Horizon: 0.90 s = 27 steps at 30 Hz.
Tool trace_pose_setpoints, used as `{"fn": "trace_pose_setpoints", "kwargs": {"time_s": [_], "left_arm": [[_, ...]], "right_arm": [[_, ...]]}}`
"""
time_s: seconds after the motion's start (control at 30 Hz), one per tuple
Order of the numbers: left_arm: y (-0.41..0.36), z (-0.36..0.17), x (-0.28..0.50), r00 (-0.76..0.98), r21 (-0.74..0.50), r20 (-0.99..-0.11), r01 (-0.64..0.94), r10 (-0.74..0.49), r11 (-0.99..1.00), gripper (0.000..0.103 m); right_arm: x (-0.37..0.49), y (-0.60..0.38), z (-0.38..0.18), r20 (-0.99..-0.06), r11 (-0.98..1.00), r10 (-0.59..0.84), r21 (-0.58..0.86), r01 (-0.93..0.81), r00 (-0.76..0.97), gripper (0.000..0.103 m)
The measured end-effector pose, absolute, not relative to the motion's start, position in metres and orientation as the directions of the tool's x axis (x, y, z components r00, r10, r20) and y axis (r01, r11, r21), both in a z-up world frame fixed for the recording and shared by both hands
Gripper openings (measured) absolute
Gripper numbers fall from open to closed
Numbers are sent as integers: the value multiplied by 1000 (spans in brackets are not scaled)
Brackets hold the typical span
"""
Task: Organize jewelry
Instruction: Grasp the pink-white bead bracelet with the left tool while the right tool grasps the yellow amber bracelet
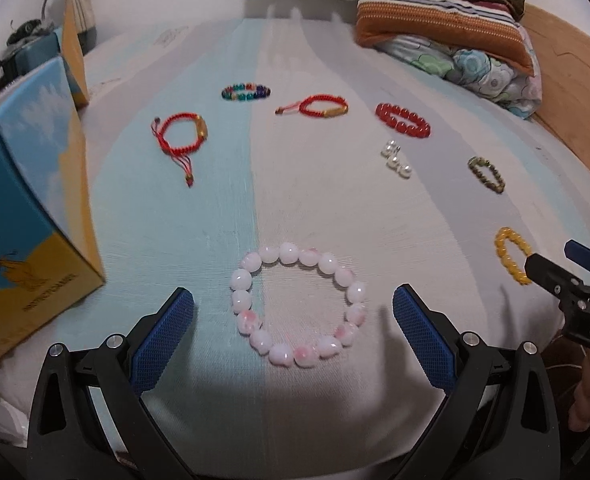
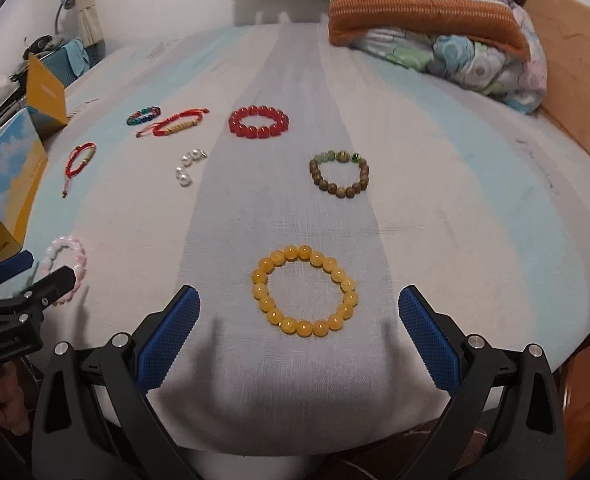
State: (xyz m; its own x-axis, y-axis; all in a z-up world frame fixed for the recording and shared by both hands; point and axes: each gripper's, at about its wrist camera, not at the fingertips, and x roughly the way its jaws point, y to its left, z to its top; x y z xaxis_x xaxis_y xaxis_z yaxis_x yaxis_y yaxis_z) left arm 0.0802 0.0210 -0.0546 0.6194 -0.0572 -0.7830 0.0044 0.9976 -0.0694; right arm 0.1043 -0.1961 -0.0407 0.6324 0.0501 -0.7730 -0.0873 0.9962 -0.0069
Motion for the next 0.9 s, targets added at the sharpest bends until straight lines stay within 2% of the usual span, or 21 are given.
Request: {"fn": "trace_pose_setpoints", "kwargs": {"time_s": [0.37,0.43,0.5,0.53,0.6,0.63,0.67,0.7,0.73,0.77,0.87,0.9], "left_arm": [[20,-72,87,628,-38,-777,28,-47,999,97],[19,-72,87,625,-34,-779,31,-45,999,95],[17,-72,87,623,-14,-781,41,-36,999,92],[15,-72,86,625,-8,-780,50,-38,999,89],[13,-70,84,626,-4,-779,61,-41,998,79],[13,-68,83,630,-7,-775,66,-48,998,62],[14,-66,82,633,-22,-772,70,-61,997,44],[16,-65,82,629,-33,-774,70,-70,997,35],[17,-64,82,628,-38,-775,67,-72,997,20],[19,-63,82,627,-41,-775,67,-73,997,20],[19,-61,78,634,-38,-769,82,-82,996,19],[18,-59,77,639,-30,-765,89,-80,996,19]], "right_arm": [[127,-196,-74,-836,998,45,8,-70,547,90],[127,-195,-74,-835,997,52,11,-77,548,85],[126,-194,-74,-833,996,67,23,-87,549,74],[126,-194,-74,-832,996,72,28,-89,549,71],[126,-194,-73,-830,995,80,35,-91,552,53],[125,-195,-72,-829,995,83,38,-92,553,49],[125,-195,-72,-827,995,85,41,-91,555,35],[124,-196,-71,-825,995,87,44,-90,558,26],[124,-197,-71,-823,994,96,54,-91,560,24],[124,-198,-70,-821,995,95,56,-87,562,19],[124,-201,-68,-814,994,110,76,-83,571,17],[123,-202,-67,-809,993,117,84,-84,575,9]]}}
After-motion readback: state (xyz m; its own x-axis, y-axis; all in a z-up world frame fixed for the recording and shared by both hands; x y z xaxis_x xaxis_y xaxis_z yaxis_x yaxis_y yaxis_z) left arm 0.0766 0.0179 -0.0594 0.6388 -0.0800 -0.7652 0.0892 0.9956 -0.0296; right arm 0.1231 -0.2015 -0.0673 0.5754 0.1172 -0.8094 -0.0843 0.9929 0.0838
